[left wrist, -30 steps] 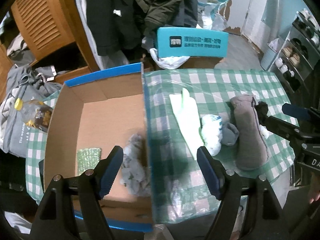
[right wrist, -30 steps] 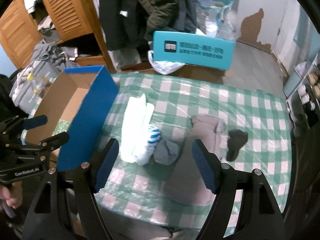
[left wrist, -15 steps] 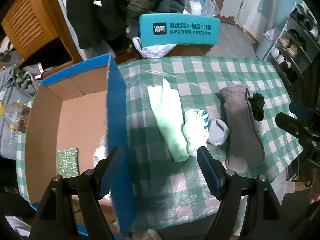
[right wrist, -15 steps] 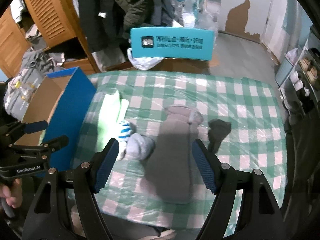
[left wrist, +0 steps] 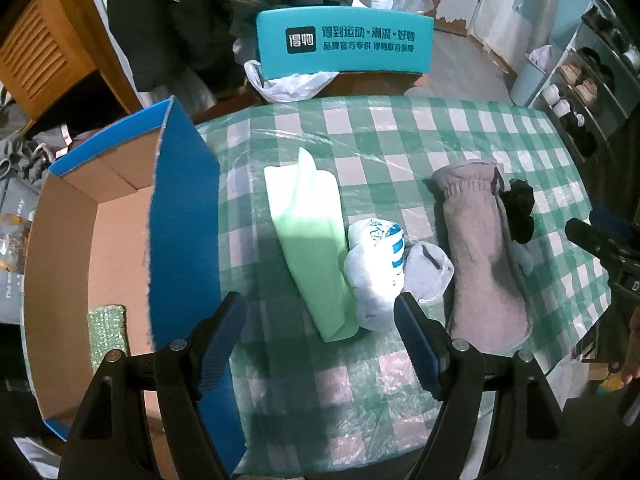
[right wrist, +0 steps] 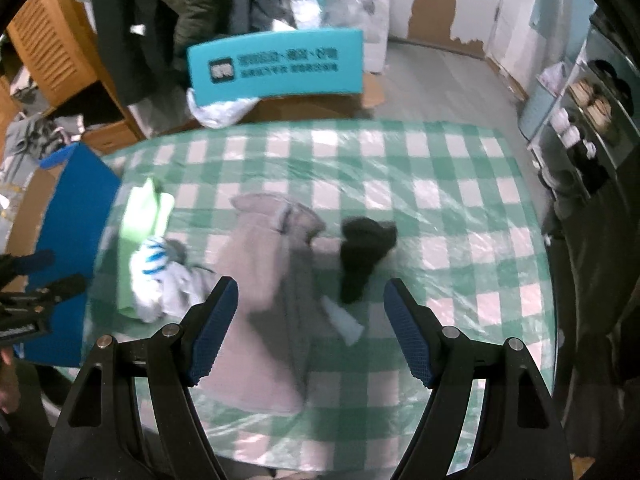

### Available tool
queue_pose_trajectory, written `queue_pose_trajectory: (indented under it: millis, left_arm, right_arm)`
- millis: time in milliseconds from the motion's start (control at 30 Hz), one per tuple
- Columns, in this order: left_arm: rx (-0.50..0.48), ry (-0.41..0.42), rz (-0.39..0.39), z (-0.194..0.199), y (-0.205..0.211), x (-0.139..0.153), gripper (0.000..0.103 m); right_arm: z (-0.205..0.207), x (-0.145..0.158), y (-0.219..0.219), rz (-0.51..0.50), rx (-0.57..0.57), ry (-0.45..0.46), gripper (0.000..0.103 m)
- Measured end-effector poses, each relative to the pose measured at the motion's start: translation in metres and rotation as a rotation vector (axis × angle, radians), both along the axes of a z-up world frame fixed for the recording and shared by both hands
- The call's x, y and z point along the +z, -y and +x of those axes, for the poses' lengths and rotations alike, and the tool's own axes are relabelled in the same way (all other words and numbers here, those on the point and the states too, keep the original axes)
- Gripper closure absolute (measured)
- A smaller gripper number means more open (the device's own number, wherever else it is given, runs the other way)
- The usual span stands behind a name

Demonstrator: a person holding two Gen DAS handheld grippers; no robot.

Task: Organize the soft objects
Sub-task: 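Grasp the white-and-blue sock bundle with the left tool while the right tool grasps the white cone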

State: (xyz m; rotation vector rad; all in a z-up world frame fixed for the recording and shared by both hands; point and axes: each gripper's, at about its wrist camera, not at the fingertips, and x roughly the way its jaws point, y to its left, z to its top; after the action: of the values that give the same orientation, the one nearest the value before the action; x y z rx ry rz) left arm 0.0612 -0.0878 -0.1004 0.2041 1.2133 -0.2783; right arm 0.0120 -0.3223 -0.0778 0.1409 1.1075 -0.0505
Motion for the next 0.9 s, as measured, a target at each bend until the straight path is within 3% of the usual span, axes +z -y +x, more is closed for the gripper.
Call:
queue_pose_trajectory:
  millis: [400,900]
  left_arm:
    - [-0.010,-0.027,0.011,0.007,0.017,-0.020,0.025]
    - [-0.002,-0.067,-0.005,0.019,0.025,-0.040,0.025]
  right_arm:
    - [0.000,-0.052,0.019,-0.018,0.007,-0.101,0.027]
    - [0.005,-0.089,0.019,-0.006,0.041,-0.177,0.042]
